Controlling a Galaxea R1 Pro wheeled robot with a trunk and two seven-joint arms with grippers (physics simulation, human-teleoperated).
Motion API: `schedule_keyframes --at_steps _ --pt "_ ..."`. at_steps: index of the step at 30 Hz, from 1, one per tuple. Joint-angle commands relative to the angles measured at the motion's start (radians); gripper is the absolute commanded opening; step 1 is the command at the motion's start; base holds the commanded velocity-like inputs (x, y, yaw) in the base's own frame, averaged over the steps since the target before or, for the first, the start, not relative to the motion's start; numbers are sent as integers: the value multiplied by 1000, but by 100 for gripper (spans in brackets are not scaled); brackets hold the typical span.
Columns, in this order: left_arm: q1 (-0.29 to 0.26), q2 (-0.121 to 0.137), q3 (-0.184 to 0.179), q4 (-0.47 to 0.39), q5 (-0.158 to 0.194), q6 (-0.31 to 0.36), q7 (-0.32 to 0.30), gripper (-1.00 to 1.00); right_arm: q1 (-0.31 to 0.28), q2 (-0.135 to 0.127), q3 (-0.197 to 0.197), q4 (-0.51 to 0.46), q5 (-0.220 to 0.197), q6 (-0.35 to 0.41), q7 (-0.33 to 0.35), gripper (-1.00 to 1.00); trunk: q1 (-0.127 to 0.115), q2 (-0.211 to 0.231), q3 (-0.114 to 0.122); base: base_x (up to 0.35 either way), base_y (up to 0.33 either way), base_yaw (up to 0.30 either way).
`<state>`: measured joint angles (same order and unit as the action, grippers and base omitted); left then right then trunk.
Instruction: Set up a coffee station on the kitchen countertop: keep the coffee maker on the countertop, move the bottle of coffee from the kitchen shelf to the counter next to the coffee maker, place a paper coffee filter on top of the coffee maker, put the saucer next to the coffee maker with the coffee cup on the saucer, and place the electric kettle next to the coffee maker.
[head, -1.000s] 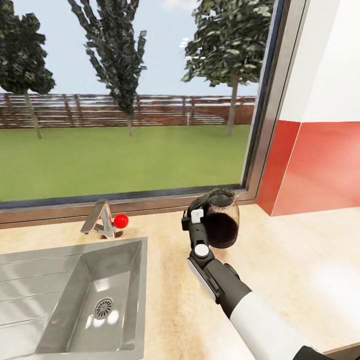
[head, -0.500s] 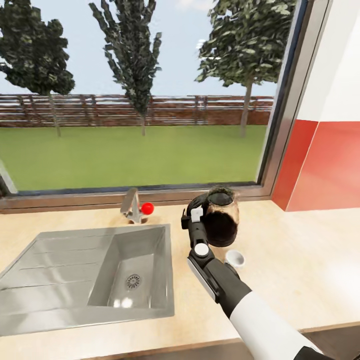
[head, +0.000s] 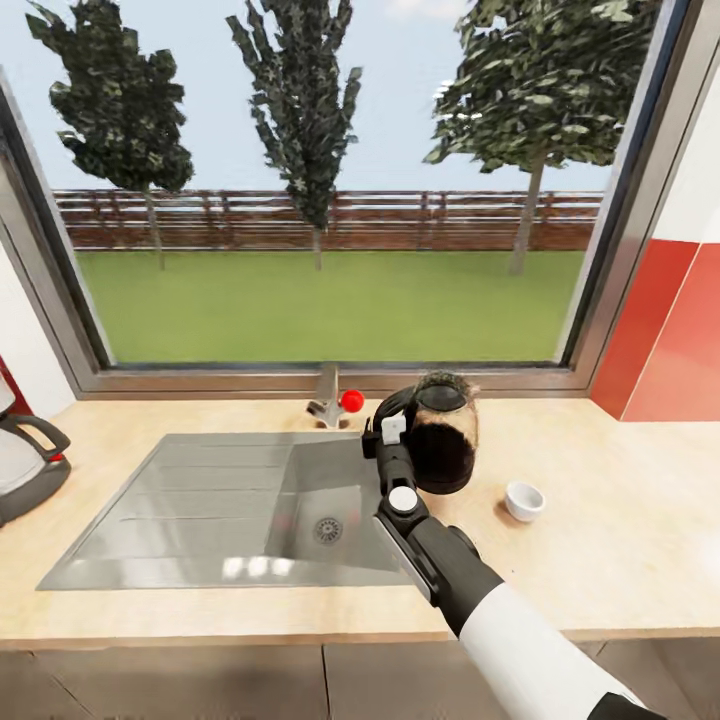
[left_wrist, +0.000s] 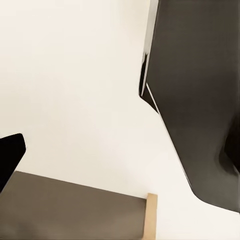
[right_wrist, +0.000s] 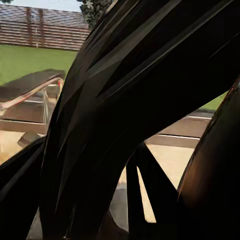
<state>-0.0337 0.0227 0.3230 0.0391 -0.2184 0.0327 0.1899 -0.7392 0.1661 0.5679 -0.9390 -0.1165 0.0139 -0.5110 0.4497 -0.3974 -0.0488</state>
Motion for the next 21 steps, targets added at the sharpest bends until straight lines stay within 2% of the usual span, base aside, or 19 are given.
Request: schedule_keyframes --at_steps 1,10,16,21 --pt "-2 0 7 2 -10 1 3 100 -2 0 4 -1 -6 1 -7 -100 0 -3 -2 -218 249 8" --pt "-2 0 39 -1 -10 -1 3 100 -2 0 4 -1 -6 2 -7 -100 0 -3 -2 -79 288 20" --pt "-2 0 39 -1 -11 0 3 100 -2 0 4 -1 -6 1 -7 -100 0 -3 -2 -42 298 231" --pt "-2 -1 39 -1 -12 0 3 100 -2 0 4 -1 -6 1 -7 -100 0 -3 -2 -172 269 271"
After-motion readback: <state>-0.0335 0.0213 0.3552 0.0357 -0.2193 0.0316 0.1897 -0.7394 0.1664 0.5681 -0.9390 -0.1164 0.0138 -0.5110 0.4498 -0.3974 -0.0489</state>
